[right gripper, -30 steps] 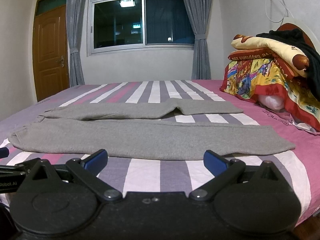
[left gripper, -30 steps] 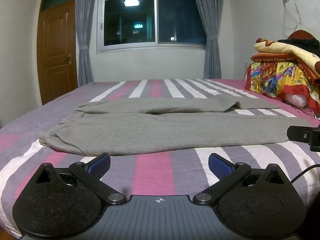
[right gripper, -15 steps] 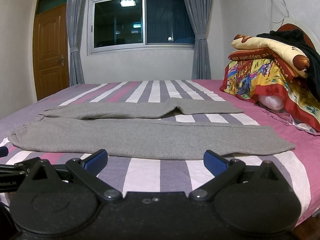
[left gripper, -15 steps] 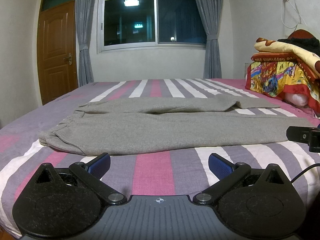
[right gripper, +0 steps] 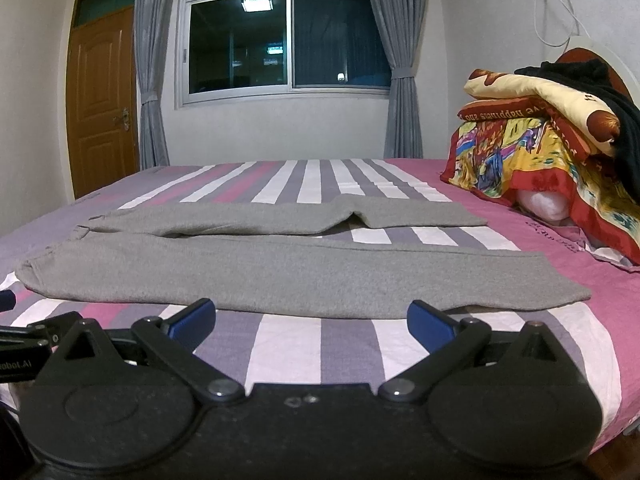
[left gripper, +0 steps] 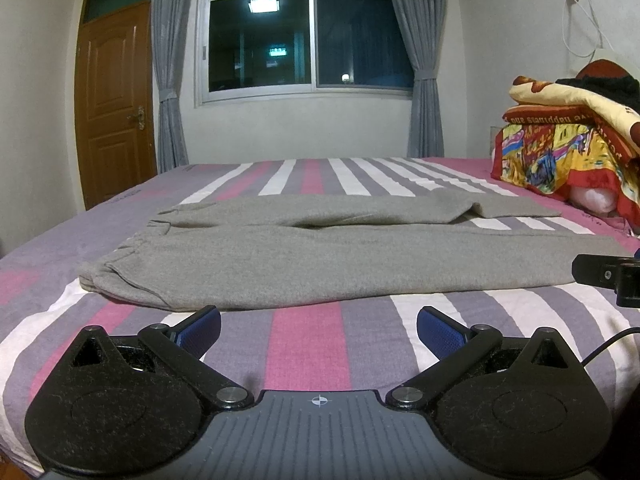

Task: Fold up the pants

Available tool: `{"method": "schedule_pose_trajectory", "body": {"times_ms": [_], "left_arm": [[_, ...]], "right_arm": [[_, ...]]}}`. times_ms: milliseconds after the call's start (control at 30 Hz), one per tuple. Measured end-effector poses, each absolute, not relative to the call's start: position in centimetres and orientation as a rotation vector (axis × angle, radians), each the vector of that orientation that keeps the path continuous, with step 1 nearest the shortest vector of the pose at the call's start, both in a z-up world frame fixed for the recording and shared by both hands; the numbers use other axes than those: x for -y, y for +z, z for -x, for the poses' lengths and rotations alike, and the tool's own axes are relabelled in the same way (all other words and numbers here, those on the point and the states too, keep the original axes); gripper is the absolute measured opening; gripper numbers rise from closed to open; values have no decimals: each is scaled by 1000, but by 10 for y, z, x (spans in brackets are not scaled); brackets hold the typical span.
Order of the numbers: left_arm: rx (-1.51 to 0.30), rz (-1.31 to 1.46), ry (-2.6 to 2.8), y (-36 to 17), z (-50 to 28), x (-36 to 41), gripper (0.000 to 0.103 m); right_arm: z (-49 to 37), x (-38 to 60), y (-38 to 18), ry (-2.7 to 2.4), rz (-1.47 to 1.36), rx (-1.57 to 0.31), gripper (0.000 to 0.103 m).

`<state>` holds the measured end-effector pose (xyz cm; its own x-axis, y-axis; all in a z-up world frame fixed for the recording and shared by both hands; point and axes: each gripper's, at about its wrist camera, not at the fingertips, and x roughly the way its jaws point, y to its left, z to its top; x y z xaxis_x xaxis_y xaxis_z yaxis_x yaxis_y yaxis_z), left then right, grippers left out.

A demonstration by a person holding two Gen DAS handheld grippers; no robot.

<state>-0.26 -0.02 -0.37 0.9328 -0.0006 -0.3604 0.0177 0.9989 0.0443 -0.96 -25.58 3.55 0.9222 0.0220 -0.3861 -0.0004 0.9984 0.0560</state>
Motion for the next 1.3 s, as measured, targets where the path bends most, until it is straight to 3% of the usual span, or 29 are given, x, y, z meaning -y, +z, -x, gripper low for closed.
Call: {"method": "schedule_pose_trajectory", "body": {"times_ms": [933, 1300], "left_arm": [[-378, -44, -3, -6, 3, -1, 103], [-411, 221, -38, -1, -16, -46, 103]], "right_arm": [[10, 254, 35, 11, -53, -397, 102], [-4, 271, 43, 84, -132, -408, 102]]}}
